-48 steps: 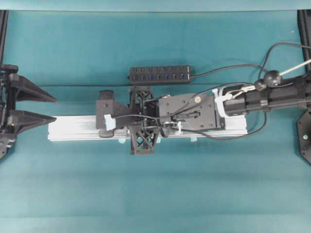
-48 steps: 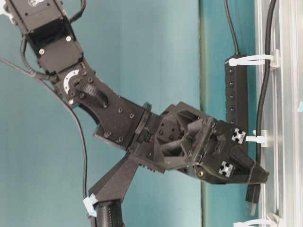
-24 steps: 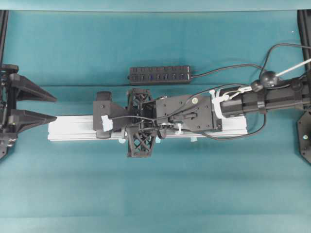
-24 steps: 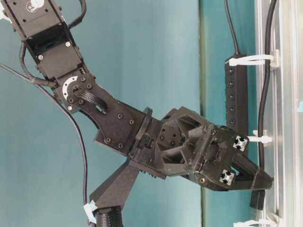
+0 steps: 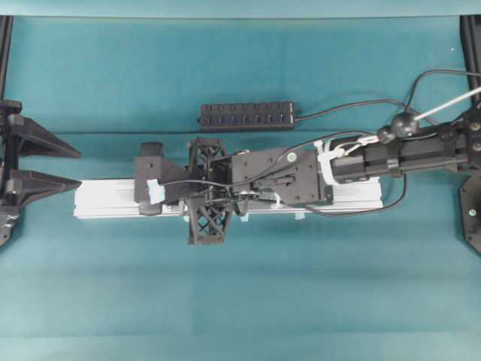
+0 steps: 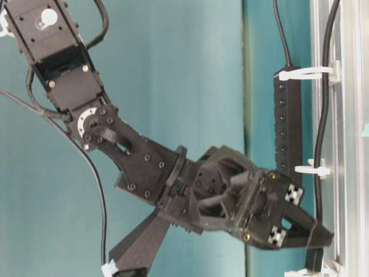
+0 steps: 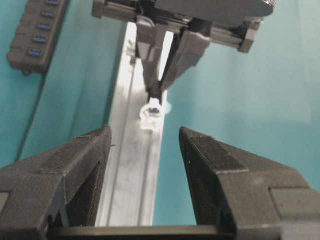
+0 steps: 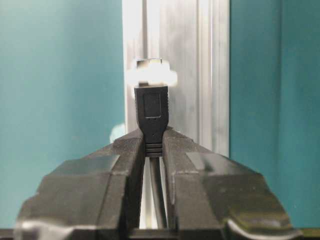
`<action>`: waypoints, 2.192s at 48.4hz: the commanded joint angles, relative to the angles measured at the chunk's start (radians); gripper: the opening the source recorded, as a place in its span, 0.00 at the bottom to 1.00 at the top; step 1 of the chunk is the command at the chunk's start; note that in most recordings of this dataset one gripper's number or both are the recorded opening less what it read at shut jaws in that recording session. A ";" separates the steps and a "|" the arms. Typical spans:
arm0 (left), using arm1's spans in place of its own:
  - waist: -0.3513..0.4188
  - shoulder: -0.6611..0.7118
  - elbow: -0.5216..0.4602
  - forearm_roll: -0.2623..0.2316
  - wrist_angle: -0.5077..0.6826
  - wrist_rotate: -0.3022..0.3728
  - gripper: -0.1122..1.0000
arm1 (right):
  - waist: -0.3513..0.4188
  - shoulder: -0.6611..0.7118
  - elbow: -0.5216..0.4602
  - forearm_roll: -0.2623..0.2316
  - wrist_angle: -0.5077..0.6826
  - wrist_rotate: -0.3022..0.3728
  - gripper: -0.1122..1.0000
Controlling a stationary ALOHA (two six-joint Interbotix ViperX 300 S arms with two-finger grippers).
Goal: Pass the USB cable through three rings with both arms.
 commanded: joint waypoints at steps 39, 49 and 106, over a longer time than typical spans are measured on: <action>-0.002 0.011 0.014 0.002 -0.009 -0.002 0.63 | 0.005 0.018 -0.060 0.071 -0.057 0.002 0.04; -0.002 0.037 0.037 0.002 -0.029 0.003 0.63 | -0.003 0.017 -0.060 0.087 -0.064 0.000 0.04; -0.031 0.601 0.074 0.002 -0.551 0.012 0.63 | -0.006 0.014 -0.051 0.091 -0.091 0.000 0.04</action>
